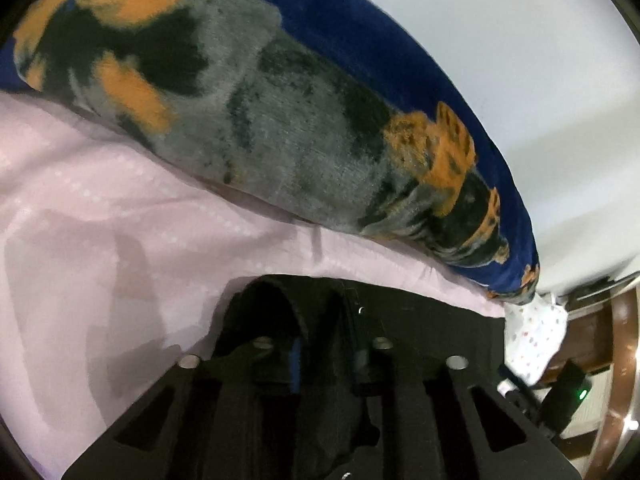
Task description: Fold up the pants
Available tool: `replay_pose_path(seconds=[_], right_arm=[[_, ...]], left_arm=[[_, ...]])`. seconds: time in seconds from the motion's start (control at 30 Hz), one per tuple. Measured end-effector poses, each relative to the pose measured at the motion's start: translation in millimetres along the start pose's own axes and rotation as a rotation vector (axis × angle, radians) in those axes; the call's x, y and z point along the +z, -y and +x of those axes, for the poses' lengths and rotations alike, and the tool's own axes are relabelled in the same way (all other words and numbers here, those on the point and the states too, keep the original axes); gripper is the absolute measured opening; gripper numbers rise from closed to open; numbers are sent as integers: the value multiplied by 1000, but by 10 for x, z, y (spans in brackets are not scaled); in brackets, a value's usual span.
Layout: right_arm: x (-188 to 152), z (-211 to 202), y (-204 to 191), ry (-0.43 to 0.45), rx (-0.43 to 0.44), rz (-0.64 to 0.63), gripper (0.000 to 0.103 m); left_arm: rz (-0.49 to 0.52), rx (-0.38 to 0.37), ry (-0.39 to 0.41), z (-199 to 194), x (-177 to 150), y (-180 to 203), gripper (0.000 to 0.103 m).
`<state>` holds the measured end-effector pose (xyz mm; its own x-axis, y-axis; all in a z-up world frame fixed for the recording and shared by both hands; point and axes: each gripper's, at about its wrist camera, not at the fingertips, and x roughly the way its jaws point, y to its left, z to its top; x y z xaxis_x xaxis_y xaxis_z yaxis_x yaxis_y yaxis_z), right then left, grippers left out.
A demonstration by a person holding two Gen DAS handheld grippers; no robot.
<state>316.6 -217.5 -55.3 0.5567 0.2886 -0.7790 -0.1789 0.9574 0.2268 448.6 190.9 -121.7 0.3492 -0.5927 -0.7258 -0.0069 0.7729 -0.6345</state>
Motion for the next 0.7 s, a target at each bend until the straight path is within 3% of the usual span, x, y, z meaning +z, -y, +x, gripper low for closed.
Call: replay_pose_path(seconds=[0.1, 0.27, 0.5, 0.6, 0.7], right_arm=[[218, 139, 28, -32, 27, -109, 98], [546, 376, 19, -98, 123, -282, 98], [956, 667, -96, -236, 315, -466, 97], [1064, 860, -127, -336, 397, -524, 89], [1088, 1008, -128, -414, 427, -566, 77]], left_arm=[[60, 10, 67, -141, -75, 150, 10], [181, -104, 186, -538, -240, 546, 8], [300, -195, 240, -923, -419, 875, 8], [303, -214, 247, -1026, -464, 857, 8], [298, -203, 255, -1077, -482, 852, 8]])
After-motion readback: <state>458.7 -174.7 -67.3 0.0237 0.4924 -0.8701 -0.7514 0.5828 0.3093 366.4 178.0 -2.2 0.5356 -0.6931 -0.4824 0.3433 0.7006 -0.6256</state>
